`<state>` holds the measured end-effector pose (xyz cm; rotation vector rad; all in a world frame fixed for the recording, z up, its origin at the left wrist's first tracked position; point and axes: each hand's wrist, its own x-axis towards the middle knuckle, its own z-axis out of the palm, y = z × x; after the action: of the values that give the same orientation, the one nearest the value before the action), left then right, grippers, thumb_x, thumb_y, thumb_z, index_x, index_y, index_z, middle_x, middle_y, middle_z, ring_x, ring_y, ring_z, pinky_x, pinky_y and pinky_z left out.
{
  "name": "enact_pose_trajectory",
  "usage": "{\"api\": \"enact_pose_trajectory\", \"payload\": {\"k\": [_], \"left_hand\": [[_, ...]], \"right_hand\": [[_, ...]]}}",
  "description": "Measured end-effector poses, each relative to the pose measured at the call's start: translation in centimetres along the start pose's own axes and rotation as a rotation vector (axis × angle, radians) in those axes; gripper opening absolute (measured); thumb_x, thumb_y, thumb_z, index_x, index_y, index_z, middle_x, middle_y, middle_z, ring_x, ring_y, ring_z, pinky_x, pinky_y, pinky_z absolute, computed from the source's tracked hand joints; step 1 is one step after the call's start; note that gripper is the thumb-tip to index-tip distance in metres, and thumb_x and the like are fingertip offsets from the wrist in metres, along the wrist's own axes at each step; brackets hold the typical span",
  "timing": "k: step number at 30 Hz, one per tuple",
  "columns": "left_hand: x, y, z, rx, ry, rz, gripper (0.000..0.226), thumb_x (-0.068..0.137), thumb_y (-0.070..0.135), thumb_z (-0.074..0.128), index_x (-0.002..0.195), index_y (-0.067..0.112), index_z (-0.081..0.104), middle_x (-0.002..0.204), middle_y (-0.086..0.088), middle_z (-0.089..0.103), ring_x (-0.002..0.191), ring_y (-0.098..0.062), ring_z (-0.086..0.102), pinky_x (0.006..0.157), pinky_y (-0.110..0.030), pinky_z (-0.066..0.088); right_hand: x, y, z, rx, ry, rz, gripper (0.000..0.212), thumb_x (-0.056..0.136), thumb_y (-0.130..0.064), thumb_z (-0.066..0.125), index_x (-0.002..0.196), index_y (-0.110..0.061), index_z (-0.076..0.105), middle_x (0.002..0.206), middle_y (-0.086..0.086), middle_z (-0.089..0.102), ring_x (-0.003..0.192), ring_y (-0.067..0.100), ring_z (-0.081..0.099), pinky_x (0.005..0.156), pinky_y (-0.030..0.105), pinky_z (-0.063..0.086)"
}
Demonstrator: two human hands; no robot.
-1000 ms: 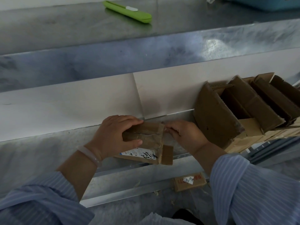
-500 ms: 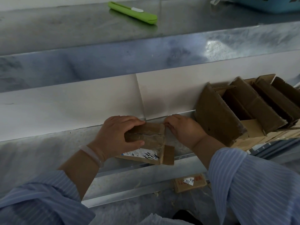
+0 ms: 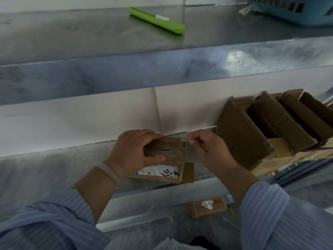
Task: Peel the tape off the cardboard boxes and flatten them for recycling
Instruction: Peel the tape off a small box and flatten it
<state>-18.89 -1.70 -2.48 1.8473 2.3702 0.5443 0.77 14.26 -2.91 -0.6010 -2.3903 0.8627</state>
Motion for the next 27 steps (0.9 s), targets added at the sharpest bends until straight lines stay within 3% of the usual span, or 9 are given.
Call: {"api": "enact_pose_trajectory", "payload": {"k": [4, 6, 8, 9, 17, 22, 27], "left_hand": [[0.1, 0.2, 0.0, 0.009, 0.016, -0.022, 0.074, 0.071, 0.081, 0.043, 0.130, 0.038, 0.052, 0.123, 0.018, 0.057, 0.112, -0.008, 0.053, 0.101, -0.039, 0.038], [0.0, 0.3, 0.1, 0.005, 0.022, -0.024, 0.074, 0.070, 0.082, 0.043, 0.129, 0.038, 0.053, 0.121, 0.018, 0.058, 0.111, -0.008, 0.054, 0.100, -0.039, 0.039], [0.1, 0.3, 0.1, -0.005, 0.021, -0.032, 0.075, 0.069, 0.083, 0.043, 0.129, 0.039, 0.053, 0.121, 0.018, 0.058, 0.110, -0.008, 0.054, 0.100, -0.040, 0.040], [0.1, 0.3, 0.1, -0.008, 0.018, -0.039, 0.075, 0.069, 0.083, 0.043, 0.129, 0.039, 0.053, 0.121, 0.018, 0.058, 0.111, -0.008, 0.054, 0.100, -0.040, 0.039], [-0.1, 0.3, 0.0, -0.005, 0.016, -0.041, 0.076, 0.070, 0.084, 0.041, 0.129, 0.040, 0.053, 0.119, 0.018, 0.058, 0.110, -0.008, 0.053, 0.099, -0.040, 0.040], [0.1, 0.3, 0.1, 0.022, 0.009, -0.049, 0.076, 0.071, 0.086, 0.035, 0.131, 0.042, 0.050, 0.117, 0.020, 0.056, 0.108, -0.006, 0.052, 0.098, -0.033, 0.037], [0.2, 0.2, 0.3, 0.043, 0.012, -0.072, 0.077, 0.072, 0.086, 0.031, 0.132, 0.042, 0.049, 0.118, 0.020, 0.056, 0.110, -0.007, 0.051, 0.098, -0.034, 0.036]], "right_hand": [[-0.4, -0.4, -0.1, 0.065, -0.002, 0.038, 0.018, 0.090, -0.012, 0.062, 0.086, -0.029, 0.061, 0.082, -0.014, 0.061, 0.081, 0.000, 0.058, 0.066, 0.006, 0.041], [-0.6, -0.4, 0.1, 0.193, -0.003, 0.165, 0.021, 0.091, -0.013, 0.061, 0.082, -0.032, 0.059, 0.078, -0.008, 0.064, 0.075, 0.005, 0.060, 0.065, 0.016, 0.046], [-0.6, -0.5, 0.4, 0.282, 0.010, 0.252, 0.017, 0.092, -0.014, 0.060, 0.083, -0.028, 0.061, 0.081, 0.000, 0.068, 0.080, 0.019, 0.063, 0.070, 0.032, 0.050], [-0.6, -0.6, 0.5, 0.295, 0.013, 0.265, 0.015, 0.092, -0.014, 0.060, 0.083, -0.027, 0.062, 0.082, 0.002, 0.069, 0.081, 0.021, 0.064, 0.071, 0.034, 0.051], [-1.2, -1.5, 1.2, 0.450, 0.079, 0.292, 0.015, 0.091, -0.001, 0.058, 0.086, -0.013, 0.064, 0.078, 0.001, 0.069, 0.077, 0.013, 0.065, 0.071, 0.017, 0.051], [-1.4, -1.7, 1.6, 0.588, 0.112, 0.330, 0.016, 0.092, 0.003, 0.055, 0.086, -0.010, 0.063, 0.075, 0.002, 0.067, 0.076, 0.016, 0.064, 0.075, 0.025, 0.054], [-1.1, -1.9, 1.7, 0.709, 0.125, 0.384, 0.018, 0.093, 0.005, 0.051, 0.092, -0.007, 0.063, 0.072, 0.001, 0.068, 0.071, 0.012, 0.065, 0.068, 0.021, 0.053]]}}
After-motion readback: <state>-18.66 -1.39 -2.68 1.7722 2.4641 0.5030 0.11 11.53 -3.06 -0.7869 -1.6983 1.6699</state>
